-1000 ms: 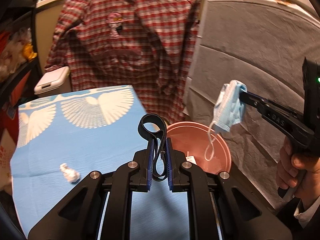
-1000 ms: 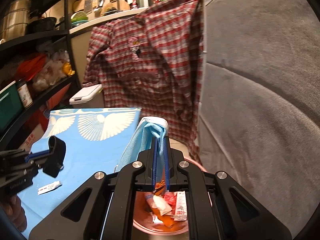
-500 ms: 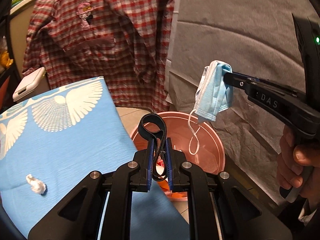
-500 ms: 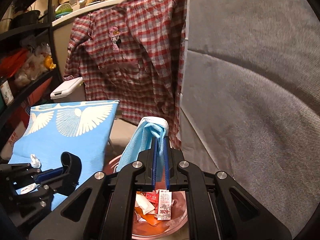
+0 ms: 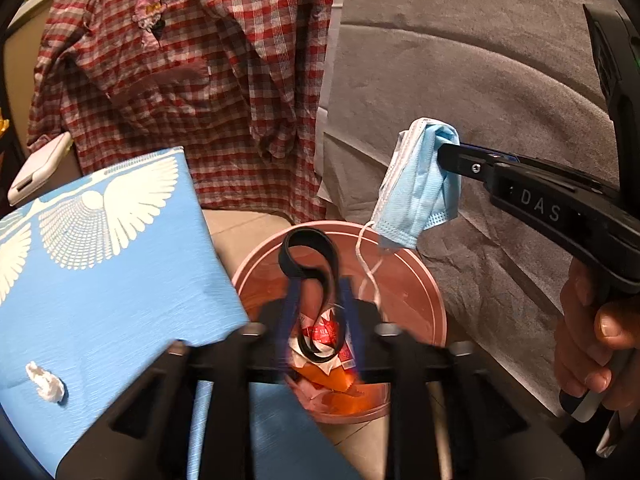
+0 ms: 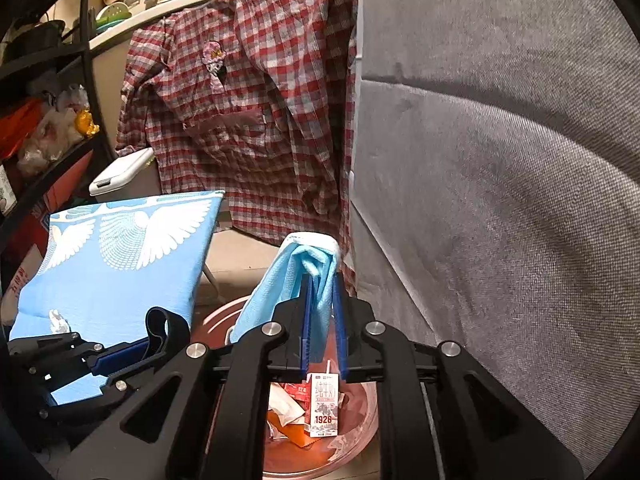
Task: Collect trash
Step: 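Carry mask and black band over the pink bin and open both grippers, then move both grippers back over the tissue and toothpaste tube, then grasp the white tissue with the left gripper while the right gripper grasps the toothpaste tube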
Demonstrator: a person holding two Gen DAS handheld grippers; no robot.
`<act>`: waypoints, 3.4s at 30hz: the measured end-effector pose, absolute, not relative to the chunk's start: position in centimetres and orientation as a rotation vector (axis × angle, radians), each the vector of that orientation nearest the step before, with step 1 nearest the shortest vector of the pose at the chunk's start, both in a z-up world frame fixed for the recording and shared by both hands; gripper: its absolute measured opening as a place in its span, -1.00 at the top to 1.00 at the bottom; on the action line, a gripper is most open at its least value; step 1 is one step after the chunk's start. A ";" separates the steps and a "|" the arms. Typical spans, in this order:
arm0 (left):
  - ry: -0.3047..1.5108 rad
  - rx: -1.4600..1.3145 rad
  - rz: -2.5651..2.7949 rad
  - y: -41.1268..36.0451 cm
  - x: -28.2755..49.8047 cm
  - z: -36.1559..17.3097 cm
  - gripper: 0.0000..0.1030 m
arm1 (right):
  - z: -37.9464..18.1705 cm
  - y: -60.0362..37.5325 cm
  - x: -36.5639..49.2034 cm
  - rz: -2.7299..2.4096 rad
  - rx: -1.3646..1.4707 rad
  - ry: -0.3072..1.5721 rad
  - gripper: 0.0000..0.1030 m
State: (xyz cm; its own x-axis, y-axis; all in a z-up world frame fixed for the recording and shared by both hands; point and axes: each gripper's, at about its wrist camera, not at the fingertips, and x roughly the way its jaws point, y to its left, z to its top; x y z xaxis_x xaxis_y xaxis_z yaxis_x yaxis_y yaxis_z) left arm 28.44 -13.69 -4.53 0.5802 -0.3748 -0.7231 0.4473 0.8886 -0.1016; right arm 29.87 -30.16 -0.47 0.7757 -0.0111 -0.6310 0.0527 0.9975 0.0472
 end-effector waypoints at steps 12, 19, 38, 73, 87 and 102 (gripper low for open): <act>0.765 0.044 -0.409 -8.3 28.1 -2.6 0.28 | 0.5 -29.1 29.4 0.009 0.099 0.643 0.16; 0.722 0.019 -0.309 -0.8 27.0 -1.0 0.46 | 1.5 -26.4 28.4 0.110 0.205 0.606 0.27; 0.670 -0.049 -0.079 17.9 23.1 0.1 0.54 | -3.1 -6.3 25.9 0.536 0.150 0.764 0.78; 0.689 -0.062 -0.110 21.8 22.7 -1.4 0.54 | -10.0 1.5 26.7 0.358 0.133 1.029 0.66; 0.841 -0.073 -0.261 13.7 27.4 -6.8 0.21 | -9.2 -4.5 28.0 0.347 0.093 1.035 0.58; 0.925 0.030 -0.249 12.1 26.6 -8.0 0.78 | -9.5 -4.9 27.9 0.405 0.091 1.055 0.67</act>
